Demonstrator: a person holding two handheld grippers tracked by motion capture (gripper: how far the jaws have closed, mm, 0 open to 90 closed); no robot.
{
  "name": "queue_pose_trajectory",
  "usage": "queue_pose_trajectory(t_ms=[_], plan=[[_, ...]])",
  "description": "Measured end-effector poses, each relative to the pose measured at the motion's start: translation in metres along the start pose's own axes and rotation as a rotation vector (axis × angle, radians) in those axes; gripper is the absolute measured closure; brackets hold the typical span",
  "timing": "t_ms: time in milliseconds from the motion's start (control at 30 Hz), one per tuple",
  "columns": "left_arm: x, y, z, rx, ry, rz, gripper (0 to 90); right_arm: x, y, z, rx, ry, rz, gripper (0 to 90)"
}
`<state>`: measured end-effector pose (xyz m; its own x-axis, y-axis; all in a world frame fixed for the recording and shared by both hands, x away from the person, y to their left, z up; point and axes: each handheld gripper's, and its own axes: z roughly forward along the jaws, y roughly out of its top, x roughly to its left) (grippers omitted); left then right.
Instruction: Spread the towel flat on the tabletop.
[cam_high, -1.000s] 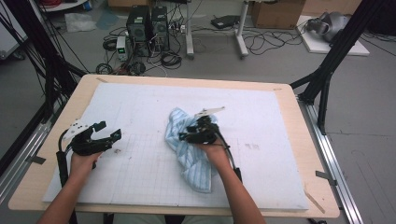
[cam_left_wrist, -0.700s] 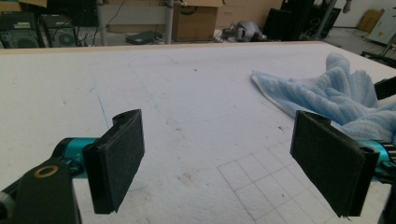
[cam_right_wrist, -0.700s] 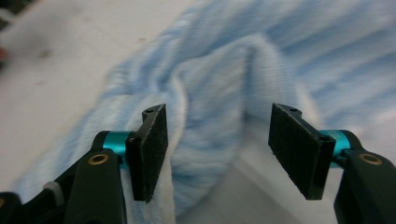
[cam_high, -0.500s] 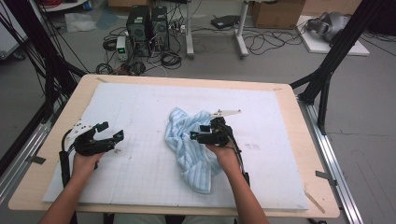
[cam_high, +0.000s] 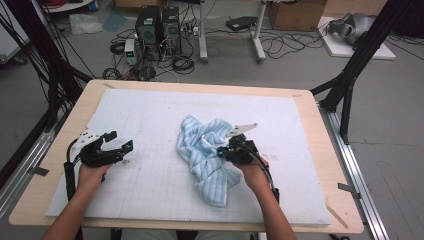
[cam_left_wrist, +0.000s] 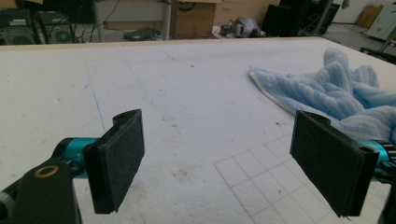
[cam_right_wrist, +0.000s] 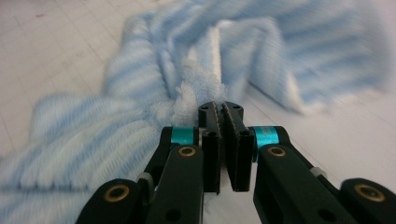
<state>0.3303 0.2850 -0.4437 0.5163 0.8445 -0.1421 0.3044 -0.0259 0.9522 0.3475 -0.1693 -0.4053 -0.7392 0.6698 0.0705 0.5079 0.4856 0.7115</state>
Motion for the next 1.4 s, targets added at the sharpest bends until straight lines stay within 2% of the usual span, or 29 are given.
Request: queue_pose_trajectory(t_ms=[100, 267, 433, 467, 533, 567, 600, 667, 733, 867, 900, 967, 1033, 1133, 1300, 1333, 1367, 1400], plan=[[-0.004, 0.0, 0.003, 0.01, -0.008, 0.003, 18.5, -0.007, -0.022, -0.023, 0.032, -0.102, -0.001, 85.8], [-0.013, 0.0, 0.009, 0.029, -0.022, 0.006, 21.5, -0.018, -0.067, -0.055, 0.068, -0.191, 0.058, 85.6], [-0.021, 0.003, 0.018, 0.036, -0.052, -0.028, 23.3, -0.019, -0.092, -0.072, 0.135, -0.278, 0.071, 83.6], [-0.023, 0.004, 0.02, 0.051, -0.059, -0.03, 23.4, -0.02, -0.093, -0.076, 0.124, -0.274, 0.079, 79.5], [-0.026, 0.007, 0.026, 0.069, -0.077, -0.033, 23.4, -0.022, -0.092, -0.085, 0.049, -0.276, 0.095, 69.5], [-0.028, 0.009, 0.029, 0.07, -0.091, -0.041, 24.8, -0.025, -0.087, -0.093, -0.049, -0.267, 0.122, 60.3], [-0.031, 0.012, 0.033, 0.067, -0.105, -0.048, 24.8, -0.025, -0.087, -0.093, -0.049, -0.267, 0.122, 60.3], [-0.038, 0.018, 0.044, 0.064, -0.143, -0.067, 26.3, -0.028, -0.079, -0.095, -0.11, -0.267, 0.132, 53.6], [-0.047, 0.024, 0.057, 0.08, -0.177, -0.071, 28.6, -0.032, -0.07, -0.092, -0.156, -0.26, 0.149, 49.7], [-0.066, 0.037, 0.087, 0.117, -0.189, -0.025, 27.5, -0.039, -0.06, -0.079, -0.186, -0.246, 0.165, 47.4], [-0.068, 0.038, 0.091, 0.125, -0.186, -0.018, 27.3, -0.04, -0.058, -0.075, -0.176, -0.247, 0.163, 46.8], [-0.077, 0.043, 0.109, 0.144, -0.174, -0.017, 27.2, -0.04, -0.058, -0.07, -0.159, -0.244, 0.151, 46.3], [-0.084, 0.045, 0.127, 0.179, -0.16, 0.001, 27.0, -0.04, -0.058, -0.069, -0.153, -0.247, 0.141, 45.1], [-0.099, 0.041, 0.151, 0.257, -0.157, 0.03, 26.5, -0.041, -0.06, -0.07, -0.164, -0.244, 0.154, 44.5], [-0.121, 0.032, 0.174, 0.376, -0.155, 0.122, 28.1, -0.044, -0.066, -0.071, -0.173, -0.237, 0.175, 44.0], [-0.124, 0.03, 0.176, 0.396, -0.152, 0.141, 31.1, -0.045, -0.067, -0.07, -0.171, -0.233, 0.179, 43.7], [-0.127, 0.027, 0.179, 0.429, -0.147, 0.178, 36.5, -0.045, -0.067, -0.07, -0.168, -0.231, 0.184, 43.7], [-0.128, 0.027, 0.178, 0.425, -0.137, 0.216, 43.6, -0.045, -0.068, -0.07, -0.169, -0.229, 0.187, 43.7]])
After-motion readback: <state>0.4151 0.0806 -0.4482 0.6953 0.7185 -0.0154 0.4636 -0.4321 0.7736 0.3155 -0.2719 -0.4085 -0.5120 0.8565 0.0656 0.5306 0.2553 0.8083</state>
